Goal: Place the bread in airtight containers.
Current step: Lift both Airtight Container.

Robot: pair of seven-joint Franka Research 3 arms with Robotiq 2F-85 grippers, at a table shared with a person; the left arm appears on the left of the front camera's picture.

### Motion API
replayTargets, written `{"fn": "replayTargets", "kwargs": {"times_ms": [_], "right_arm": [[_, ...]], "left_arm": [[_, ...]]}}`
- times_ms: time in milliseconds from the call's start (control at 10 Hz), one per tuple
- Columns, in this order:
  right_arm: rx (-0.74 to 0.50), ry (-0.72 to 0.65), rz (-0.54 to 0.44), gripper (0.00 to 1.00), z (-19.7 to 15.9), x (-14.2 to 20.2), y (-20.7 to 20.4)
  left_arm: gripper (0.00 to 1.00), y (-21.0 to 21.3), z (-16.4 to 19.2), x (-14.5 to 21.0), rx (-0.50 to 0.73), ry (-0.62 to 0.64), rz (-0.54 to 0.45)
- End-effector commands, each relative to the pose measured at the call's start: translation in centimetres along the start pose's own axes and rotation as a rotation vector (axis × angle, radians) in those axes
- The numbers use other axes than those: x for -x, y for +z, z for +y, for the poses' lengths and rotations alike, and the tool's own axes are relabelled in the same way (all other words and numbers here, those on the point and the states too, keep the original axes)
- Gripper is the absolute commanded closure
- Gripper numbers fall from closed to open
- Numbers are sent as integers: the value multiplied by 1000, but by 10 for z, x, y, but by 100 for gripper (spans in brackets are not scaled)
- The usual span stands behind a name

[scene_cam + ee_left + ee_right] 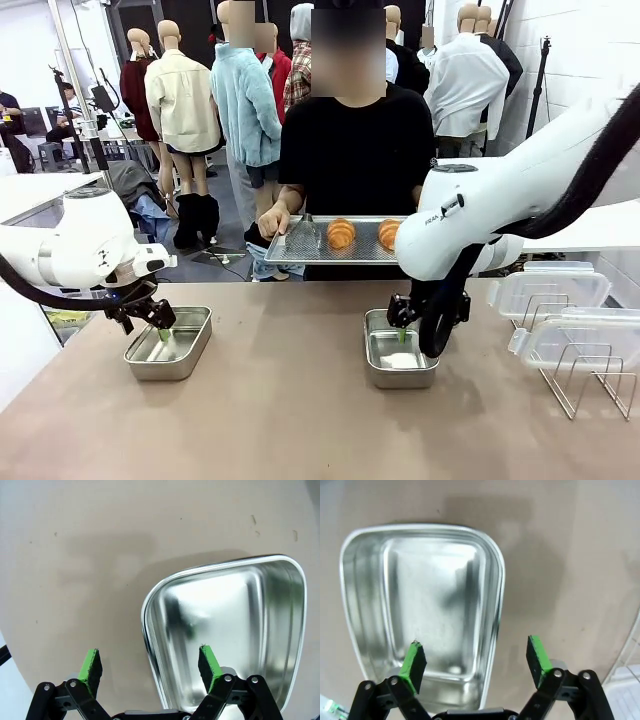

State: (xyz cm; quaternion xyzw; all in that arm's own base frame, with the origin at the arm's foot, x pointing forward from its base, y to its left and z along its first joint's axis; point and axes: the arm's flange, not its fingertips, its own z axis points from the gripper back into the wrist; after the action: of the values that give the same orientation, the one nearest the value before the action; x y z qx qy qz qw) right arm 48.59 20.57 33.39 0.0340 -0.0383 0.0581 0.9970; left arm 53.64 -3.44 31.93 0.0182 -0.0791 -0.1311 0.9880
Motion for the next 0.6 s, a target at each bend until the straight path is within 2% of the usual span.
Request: {"fn": "replayTargets", "kwargs": {"times_ms": [0, 200, 300, 500], "right_arm": [[38, -39, -3, 0, 10, -16, -7], [56, -61, 19, 0, 6, -16, -14], [48, -60, 23, 0, 4, -16, -14], [37, -59, 20, 40, 4, -16, -14]], "left_arm": [[0, -6, 9, -13, 8, 23, 54], [0, -10, 9, -11, 22, 30, 85], [14, -9, 9, -10, 25, 27, 82], [54, -9, 12, -10, 20, 33, 91]]}}
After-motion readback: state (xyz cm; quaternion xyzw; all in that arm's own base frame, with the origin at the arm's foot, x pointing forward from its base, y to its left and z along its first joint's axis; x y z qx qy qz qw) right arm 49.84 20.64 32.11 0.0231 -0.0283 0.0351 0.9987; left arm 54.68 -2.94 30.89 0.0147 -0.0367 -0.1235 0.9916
